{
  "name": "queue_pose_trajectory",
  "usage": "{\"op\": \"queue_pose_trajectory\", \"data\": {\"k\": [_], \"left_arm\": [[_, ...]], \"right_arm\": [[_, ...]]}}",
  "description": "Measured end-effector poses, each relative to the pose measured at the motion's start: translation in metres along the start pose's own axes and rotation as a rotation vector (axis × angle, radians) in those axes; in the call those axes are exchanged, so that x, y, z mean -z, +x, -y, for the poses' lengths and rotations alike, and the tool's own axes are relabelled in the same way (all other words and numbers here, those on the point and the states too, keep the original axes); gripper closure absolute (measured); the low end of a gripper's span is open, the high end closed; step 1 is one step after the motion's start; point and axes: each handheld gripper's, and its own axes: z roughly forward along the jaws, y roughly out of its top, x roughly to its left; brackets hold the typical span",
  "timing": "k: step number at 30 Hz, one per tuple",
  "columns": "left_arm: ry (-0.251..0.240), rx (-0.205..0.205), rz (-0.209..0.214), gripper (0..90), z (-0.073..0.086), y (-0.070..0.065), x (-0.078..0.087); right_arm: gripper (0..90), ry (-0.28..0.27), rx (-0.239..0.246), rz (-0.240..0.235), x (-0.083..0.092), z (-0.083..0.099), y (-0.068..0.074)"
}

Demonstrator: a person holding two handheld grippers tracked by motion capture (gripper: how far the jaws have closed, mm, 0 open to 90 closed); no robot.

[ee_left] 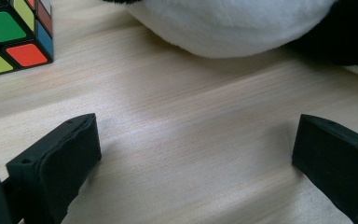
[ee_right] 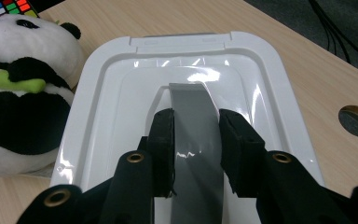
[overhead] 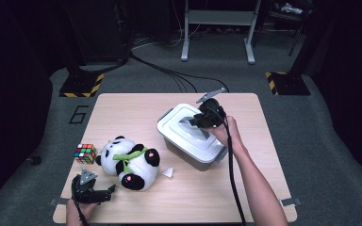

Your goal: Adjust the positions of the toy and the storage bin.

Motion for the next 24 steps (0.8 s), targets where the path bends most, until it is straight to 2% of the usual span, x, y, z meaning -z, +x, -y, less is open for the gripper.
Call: {"op": "queue_pose_trajectory", "data": {"k": [2,4,5,8,13,19,24], "left_arm": [[0.0,0.0,0.0,0.7,0.0,0.0,0.0],[0.001,-0.001,0.0,0.7,0.0,0.0,0.0],[0.011,-0.013,0.001,0.7,0.0,0.001,0.001],[0.011,-0.014,0.001,0.7,0.0,0.001,0.001],[0.011,-0.014,0.004,0.7,0.0,0.001,0.001],[0.007,-0.008,0.003,0.7,0.0,0.0,0.0],[0.007,-0.009,0.003,0.7,0.0,0.001,0.0]], "right_arm": [[66.7,0.002,-0.045,0.005,-0.001,0.0,0.003],[66.7,-0.001,-0.055,0.005,-0.001,0.0,0.004],[66.7,-0.003,-0.093,0.009,-0.002,0.0,0.006],[66.7,-0.011,-0.098,0.021,-0.004,-0.001,0.008],[66.7,-0.018,-0.167,0.04,-0.008,-0.004,0.016],[66.7,-0.024,-0.197,0.046,-0.014,-0.008,0.022],[66.7,-0.032,-0.196,0.045,-0.02,-0.012,0.025]]}}
